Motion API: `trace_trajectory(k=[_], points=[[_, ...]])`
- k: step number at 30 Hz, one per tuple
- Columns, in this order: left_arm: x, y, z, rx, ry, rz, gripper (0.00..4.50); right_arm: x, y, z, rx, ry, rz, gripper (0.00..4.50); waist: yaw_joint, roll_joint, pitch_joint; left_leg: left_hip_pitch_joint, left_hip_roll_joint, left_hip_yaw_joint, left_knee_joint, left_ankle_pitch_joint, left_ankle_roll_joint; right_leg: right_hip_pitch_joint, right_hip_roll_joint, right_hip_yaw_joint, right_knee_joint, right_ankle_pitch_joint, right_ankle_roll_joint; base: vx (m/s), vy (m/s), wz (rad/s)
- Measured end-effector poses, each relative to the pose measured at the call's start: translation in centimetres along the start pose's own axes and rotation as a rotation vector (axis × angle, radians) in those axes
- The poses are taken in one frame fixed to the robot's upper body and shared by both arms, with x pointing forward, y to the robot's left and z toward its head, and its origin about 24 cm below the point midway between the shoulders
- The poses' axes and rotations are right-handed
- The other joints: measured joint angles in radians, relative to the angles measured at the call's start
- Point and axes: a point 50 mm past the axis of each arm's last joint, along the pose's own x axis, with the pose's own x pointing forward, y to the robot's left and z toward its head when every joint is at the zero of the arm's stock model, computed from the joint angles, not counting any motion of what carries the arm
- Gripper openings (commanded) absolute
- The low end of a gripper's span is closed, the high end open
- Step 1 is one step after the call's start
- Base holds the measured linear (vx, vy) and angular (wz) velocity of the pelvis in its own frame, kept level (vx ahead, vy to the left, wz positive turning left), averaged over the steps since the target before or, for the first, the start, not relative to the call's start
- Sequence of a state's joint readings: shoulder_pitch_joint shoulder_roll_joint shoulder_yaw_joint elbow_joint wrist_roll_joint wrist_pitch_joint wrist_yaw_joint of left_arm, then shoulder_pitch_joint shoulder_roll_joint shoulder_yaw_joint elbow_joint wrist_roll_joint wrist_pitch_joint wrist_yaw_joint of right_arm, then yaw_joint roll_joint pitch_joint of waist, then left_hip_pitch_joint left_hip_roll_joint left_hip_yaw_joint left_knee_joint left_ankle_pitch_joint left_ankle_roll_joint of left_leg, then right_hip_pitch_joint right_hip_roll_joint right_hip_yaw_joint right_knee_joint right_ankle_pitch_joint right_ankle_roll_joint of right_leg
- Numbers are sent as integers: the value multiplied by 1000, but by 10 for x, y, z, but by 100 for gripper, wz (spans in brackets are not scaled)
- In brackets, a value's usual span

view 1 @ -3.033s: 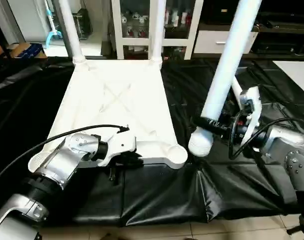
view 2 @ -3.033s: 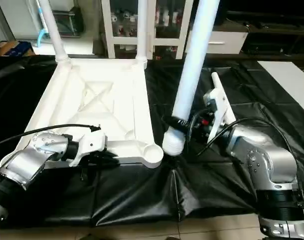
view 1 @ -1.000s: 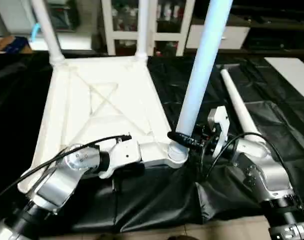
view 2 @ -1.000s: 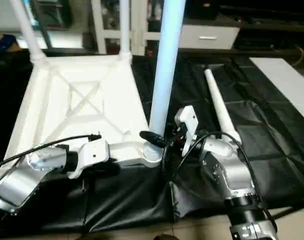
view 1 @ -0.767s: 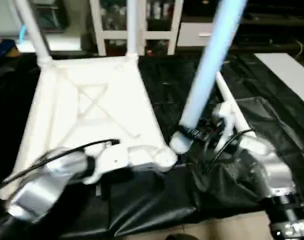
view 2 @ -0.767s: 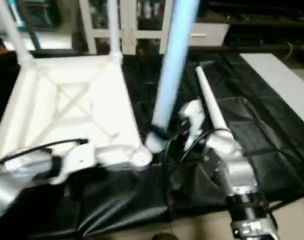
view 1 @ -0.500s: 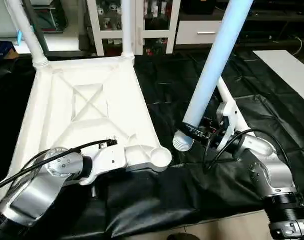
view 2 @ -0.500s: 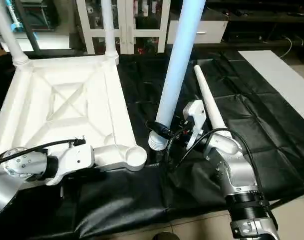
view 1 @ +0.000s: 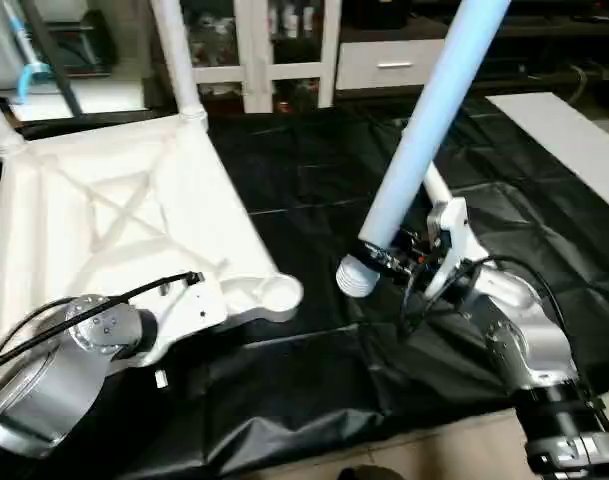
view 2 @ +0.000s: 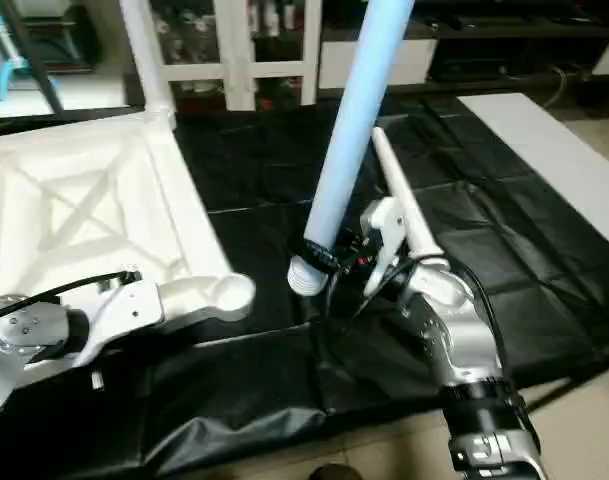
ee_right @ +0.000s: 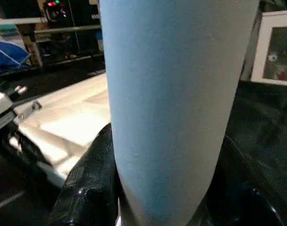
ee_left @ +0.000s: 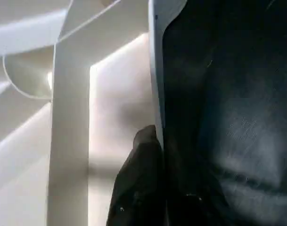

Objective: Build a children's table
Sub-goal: Insert table leg to table base

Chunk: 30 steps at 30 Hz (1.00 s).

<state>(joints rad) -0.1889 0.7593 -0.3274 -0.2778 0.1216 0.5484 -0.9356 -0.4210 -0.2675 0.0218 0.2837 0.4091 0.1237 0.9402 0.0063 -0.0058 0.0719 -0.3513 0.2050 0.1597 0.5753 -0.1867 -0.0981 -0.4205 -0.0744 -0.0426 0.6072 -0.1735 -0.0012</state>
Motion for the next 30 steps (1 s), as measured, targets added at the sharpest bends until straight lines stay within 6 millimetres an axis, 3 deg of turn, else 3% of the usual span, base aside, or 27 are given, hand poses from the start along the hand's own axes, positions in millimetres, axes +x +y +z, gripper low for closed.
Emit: trace_trajectory(k=[2, 6, 13, 25, 30], points=[[7, -8, 9, 15, -79, -43, 0, 3, -2, 4, 6, -20, -2, 186, 19, -1, 0, -1, 2, 9, 0, 0, 0, 0, 0, 3, 0, 4, -6, 0, 0, 0], [17, -14, 20, 46, -121, -84, 0, 10, -1, 12, 42, -38, 35, 186, 54, -2, 0, -4, 2, 13, -1, 0, 1, 2, -2, 4, -1, -1, -7, 0, 0, 0], [32, -9, 27, 77, -189, -84, 0, -4, 4, -3, 147, 60, 130, 186, 79, -6, 0, -6, 2, 20, 0, 1, 3, 8, -6, 8, -1, -4, -4, 0, 0, 0], [40, -10, 30, 103, -225, -86, 0, -13, 9, -12, 143, 109, 130, 186, 82, -9, 0, -11, 2, 22, 1, 4, 7, 10, -6, 18, 0, -9, 4, 0, 0, 0], [40, -11, 33, 113, -238, -103, 0, -12, 6, -9, 122, 98, 117, 186, 82, -10, -1, -16, 2, 31, 2, 6, 11, 7, -4, 28, 3, -11, 7, 0, 0, 0]])
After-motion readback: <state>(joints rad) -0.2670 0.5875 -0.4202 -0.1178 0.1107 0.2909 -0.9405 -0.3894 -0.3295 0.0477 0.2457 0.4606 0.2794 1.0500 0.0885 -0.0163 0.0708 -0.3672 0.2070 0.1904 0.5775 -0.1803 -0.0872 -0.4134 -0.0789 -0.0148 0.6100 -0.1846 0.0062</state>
